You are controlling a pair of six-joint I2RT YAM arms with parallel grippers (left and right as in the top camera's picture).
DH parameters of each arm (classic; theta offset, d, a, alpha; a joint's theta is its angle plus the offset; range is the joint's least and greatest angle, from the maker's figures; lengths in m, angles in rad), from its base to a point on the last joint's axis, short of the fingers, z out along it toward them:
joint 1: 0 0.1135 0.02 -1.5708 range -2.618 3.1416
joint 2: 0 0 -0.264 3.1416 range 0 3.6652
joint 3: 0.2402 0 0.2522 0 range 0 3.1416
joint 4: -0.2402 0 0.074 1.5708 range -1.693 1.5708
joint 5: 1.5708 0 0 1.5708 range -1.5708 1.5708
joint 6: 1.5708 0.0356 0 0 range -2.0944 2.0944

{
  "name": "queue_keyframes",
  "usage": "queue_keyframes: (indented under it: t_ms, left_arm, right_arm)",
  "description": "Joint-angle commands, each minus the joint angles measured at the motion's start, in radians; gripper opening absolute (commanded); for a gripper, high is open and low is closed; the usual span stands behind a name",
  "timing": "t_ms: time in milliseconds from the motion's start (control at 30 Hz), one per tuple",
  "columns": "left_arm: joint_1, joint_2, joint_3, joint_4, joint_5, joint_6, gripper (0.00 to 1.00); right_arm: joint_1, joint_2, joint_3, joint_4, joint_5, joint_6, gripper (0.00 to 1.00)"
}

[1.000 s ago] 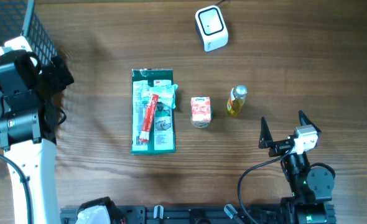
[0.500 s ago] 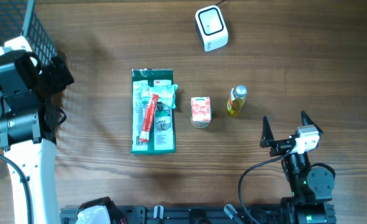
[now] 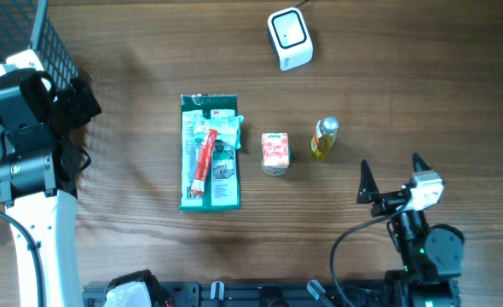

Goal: Scan the item barcode
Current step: 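Reach the right gripper to the yellow juice bottle and grasp it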

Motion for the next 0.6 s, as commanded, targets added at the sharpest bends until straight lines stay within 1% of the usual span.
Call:
queue_keyframes:
  t_ms: [0, 133, 200, 300, 333, 400, 567]
  left_arm:
    - [0.005, 0.040, -0.052, -0.060, 0.047, -0.040, 1.00]
    - [0.005, 0.040, -0.052, -0.060, 0.047, -0.040, 1.00]
    - [0.005, 0.040, -0.052, -0.060, 0.047, -0.040, 1.00]
    - [0.005, 0.040, -0.052, -0.060, 0.047, -0.040, 1.00]
    - [0.005, 0.040, -0.052, -0.060, 0.047, -0.040, 1.00]
    - [0.005, 0.040, -0.052, -0.060, 0.047, -0.040, 1.00]
    - [0.005, 0.040, -0.052, -0.060, 0.047, -0.040, 1.00]
  right_arm:
    - [-0.008, 0.010, 0.188, -0.091, -0.020, 0.026, 1.00]
    - [-0.008, 0.079, 0.441, -0.331, -0.021, 0.052, 1.00]
    - [-0.008, 0.124, 0.531, -0.394, -0.046, 0.051, 1.00]
    - [-0.008, 0.218, 0.679, -0.478, -0.138, 0.052, 1.00]
    - [-0.008, 0.272, 0.749, -0.528, -0.169, 0.053, 1.00]
    - [-0.008, 0.385, 0.871, -0.638, -0.189, 0.109, 1.00]
    - [-0.008, 0.692, 1.138, -0.953, -0.316, 0.111, 1.00]
